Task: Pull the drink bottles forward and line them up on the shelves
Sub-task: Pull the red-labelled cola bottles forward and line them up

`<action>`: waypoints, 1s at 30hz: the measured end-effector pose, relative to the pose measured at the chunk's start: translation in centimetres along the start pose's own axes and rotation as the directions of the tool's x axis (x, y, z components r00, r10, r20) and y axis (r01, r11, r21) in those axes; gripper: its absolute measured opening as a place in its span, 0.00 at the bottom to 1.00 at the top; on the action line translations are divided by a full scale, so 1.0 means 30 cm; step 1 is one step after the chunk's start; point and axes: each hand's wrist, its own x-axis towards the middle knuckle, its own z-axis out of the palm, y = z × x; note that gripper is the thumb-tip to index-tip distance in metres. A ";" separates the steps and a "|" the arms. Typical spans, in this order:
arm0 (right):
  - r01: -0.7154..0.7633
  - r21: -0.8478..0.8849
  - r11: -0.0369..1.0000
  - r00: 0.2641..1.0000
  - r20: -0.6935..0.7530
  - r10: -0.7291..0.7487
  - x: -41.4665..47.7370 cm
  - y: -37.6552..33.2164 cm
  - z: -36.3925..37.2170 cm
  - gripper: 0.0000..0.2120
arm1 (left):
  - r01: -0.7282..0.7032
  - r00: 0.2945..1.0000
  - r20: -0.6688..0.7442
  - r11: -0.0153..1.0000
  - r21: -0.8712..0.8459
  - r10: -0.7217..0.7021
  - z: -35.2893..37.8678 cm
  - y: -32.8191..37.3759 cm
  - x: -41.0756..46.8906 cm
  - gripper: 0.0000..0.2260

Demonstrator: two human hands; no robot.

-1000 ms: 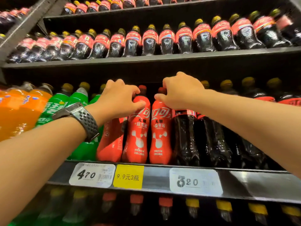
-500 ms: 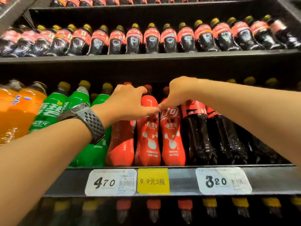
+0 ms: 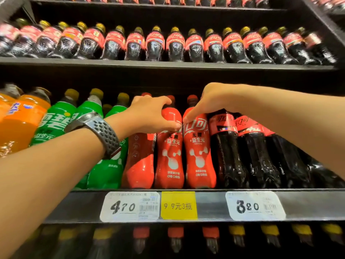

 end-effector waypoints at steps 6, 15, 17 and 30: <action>0.080 -0.156 0.984 0.997 0.026 -0.077 -0.004 -0.014 -0.002 0.29 | -0.043 0.992 -0.125 0.993 -0.113 0.029 -0.010 -0.022 -0.017 0.21; 0.267 0.036 0.963 0.902 -0.362 -0.236 -0.009 -0.038 0.012 0.26 | 0.082 0.963 -0.251 0.994 -0.065 -0.096 -0.108 -0.210 -0.049 0.15; 0.370 0.044 0.928 0.860 -0.395 -0.324 -0.013 -0.096 0.042 0.20 | 0.124 0.969 -0.210 0.991 -0.042 -0.130 -0.122 -0.252 -0.073 0.16; 0.253 -0.008 0.967 0.948 -0.199 -0.250 -0.010 -0.353 0.139 0.38 | -0.070 0.984 -0.157 0.995 0.077 0.081 -0.111 -0.397 -0.178 0.18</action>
